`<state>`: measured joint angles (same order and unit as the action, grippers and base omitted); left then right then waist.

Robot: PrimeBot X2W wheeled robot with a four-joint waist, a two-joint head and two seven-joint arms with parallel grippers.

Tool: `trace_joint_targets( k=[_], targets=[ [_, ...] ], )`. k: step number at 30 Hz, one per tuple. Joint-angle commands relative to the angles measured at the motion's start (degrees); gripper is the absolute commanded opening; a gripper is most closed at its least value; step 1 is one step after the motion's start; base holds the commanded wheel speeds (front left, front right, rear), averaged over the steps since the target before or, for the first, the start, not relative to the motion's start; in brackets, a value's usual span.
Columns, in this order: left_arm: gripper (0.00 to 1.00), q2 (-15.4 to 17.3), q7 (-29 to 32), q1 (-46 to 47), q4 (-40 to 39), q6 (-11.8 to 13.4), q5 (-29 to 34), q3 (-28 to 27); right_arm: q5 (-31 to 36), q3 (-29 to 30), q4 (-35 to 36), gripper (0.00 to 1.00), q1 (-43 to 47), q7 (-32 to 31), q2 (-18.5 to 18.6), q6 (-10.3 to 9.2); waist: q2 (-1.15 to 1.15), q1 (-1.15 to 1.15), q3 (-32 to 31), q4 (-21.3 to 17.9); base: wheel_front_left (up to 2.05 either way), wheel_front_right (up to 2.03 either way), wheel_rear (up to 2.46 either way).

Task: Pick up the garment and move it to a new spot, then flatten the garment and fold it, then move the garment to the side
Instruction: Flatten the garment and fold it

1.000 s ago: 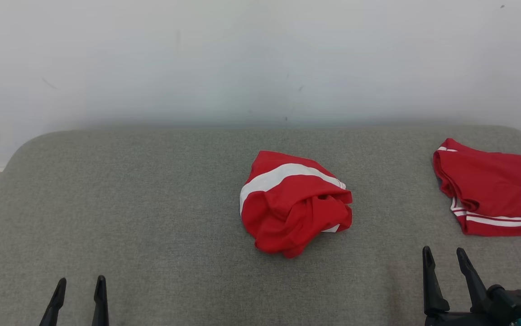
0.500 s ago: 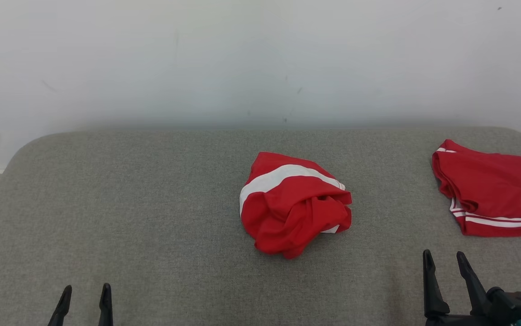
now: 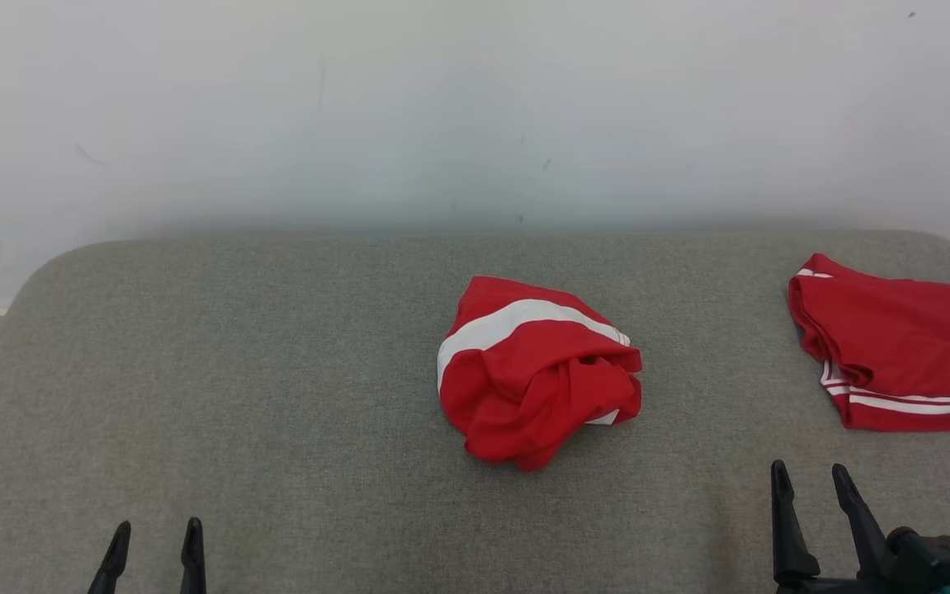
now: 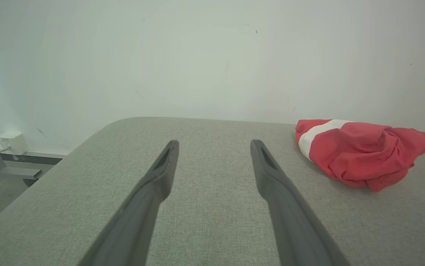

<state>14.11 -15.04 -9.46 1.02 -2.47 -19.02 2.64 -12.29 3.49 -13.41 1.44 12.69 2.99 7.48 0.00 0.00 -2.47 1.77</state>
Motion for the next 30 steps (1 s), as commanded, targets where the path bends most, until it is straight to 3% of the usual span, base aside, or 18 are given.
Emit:
trace_joint_targets(
  k=[1,8,15,30],
  targets=[
    [1.0,-0.3,-0.2,-0.8,0.1,-0.1,0.8,-0.3,-0.4,0.1,-0.1,1.0,0.6,0.4,0.1,-0.01,0.0,0.0,0.0,0.1,0.0,0.0,0.0],
    [1.0,-1.6,-0.2,-0.7,-0.2,-0.4,1.7,-0.7,-0.4,-2.6,-0.1,1.0,-3.7,-0.3,1.6,-0.01,0.0,0.0,0.3,0.0,0.0,0.0,0.0],
    [1.0,-2.3,-0.2,0.8,0.3,-1.0,2.5,-0.3,-1.7,-5.8,-4.6,1.0,-12.9,-2.4,5.0,-0.01,0.0,0.0,1.4,0.7,0.0,0.0,0.0],
    [1.0,-4.6,-0.2,7.8,2.9,-3.5,4.1,2.3,-2.5,-9.9,-30.5,1.0,-39.8,-7.3,11.1,-0.01,0.0,0.0,9.3,7.7,0.0,0.0,0.0]
  ],
)
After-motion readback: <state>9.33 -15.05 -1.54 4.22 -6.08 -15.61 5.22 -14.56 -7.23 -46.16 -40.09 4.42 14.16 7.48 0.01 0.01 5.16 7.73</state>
